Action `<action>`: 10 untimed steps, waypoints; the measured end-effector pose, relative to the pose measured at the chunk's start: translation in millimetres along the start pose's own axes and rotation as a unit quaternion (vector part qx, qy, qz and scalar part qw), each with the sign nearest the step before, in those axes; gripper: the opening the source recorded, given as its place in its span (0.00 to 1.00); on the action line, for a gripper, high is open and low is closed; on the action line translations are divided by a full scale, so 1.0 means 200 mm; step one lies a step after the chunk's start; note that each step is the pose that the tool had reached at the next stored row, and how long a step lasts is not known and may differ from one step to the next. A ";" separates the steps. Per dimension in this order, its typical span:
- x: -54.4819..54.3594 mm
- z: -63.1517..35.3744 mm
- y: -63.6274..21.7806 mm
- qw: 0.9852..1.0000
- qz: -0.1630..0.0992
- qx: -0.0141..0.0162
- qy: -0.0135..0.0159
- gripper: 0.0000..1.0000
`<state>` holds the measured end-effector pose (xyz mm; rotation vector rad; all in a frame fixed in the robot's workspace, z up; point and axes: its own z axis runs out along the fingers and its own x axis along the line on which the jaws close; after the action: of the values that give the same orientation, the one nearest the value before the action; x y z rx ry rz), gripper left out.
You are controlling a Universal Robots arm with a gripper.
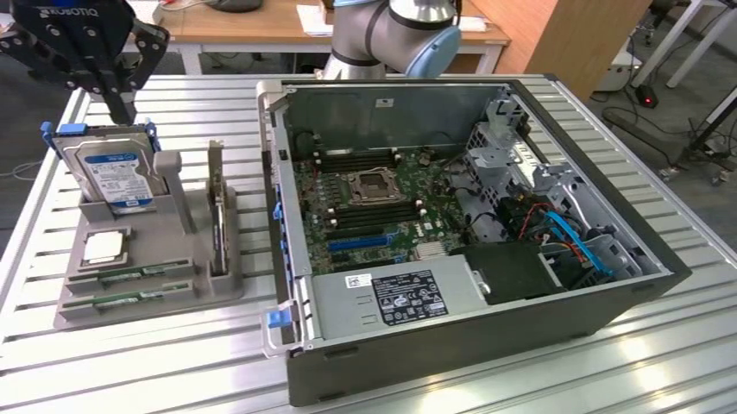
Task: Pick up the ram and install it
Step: 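Reach for the ram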
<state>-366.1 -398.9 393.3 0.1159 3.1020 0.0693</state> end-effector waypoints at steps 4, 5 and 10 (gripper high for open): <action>0.03 -0.001 -0.003 1.000 0.000 0.000 0.000 0.09; 0.04 -0.002 -0.003 1.000 0.000 0.000 0.000 0.09; 0.07 -0.003 -0.005 1.000 0.000 0.000 0.000 0.09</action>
<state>-379.9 -398.9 393.3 0.1158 3.1021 0.0692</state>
